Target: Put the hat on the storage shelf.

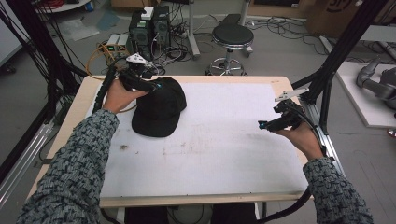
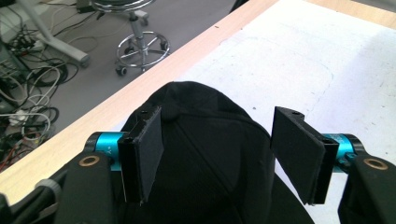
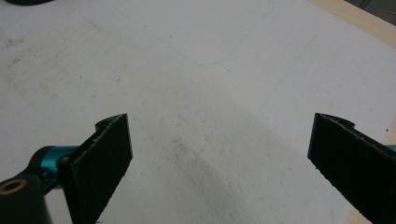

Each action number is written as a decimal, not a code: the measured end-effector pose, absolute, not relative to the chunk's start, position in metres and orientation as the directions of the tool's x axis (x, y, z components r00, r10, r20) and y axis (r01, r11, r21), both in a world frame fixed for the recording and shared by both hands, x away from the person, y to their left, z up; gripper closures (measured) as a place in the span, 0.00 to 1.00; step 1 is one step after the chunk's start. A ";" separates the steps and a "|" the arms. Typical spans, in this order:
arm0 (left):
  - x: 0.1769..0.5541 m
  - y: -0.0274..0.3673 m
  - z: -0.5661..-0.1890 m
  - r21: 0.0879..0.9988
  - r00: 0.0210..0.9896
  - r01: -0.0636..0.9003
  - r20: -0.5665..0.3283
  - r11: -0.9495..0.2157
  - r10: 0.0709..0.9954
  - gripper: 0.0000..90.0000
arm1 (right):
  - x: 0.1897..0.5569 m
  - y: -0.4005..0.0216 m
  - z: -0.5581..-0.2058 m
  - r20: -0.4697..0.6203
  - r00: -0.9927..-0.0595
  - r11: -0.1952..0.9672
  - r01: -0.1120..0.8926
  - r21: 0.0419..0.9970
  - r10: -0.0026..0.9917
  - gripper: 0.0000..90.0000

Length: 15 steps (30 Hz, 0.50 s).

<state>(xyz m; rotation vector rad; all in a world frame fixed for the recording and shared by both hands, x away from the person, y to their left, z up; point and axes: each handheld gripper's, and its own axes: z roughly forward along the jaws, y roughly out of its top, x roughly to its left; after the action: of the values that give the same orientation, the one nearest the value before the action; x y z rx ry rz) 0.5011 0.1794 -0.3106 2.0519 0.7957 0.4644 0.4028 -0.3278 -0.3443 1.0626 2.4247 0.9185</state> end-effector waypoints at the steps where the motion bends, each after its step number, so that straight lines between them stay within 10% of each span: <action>1: 0.504 0.179 -0.311 0.827 0.729 0.366 0.031 -0.427 0.684 0.39 | 0.403 -0.327 -0.344 -0.049 -0.665 0.515 0.527 0.676 0.745 0.07; 15: 0.535 0.164 -0.317 0.837 0.726 0.346 0.048 -0.424 0.686 0.41 | 0.397 -0.321 -0.341 -0.064 -0.676 0.529 0.511 0.678 0.734 0.07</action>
<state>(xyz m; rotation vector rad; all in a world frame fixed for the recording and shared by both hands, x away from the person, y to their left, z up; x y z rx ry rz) 0.5354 0.1637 -0.3167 2.0433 0.7825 0.4876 0.3974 -0.3215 -0.3407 1.0297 2.4301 0.9132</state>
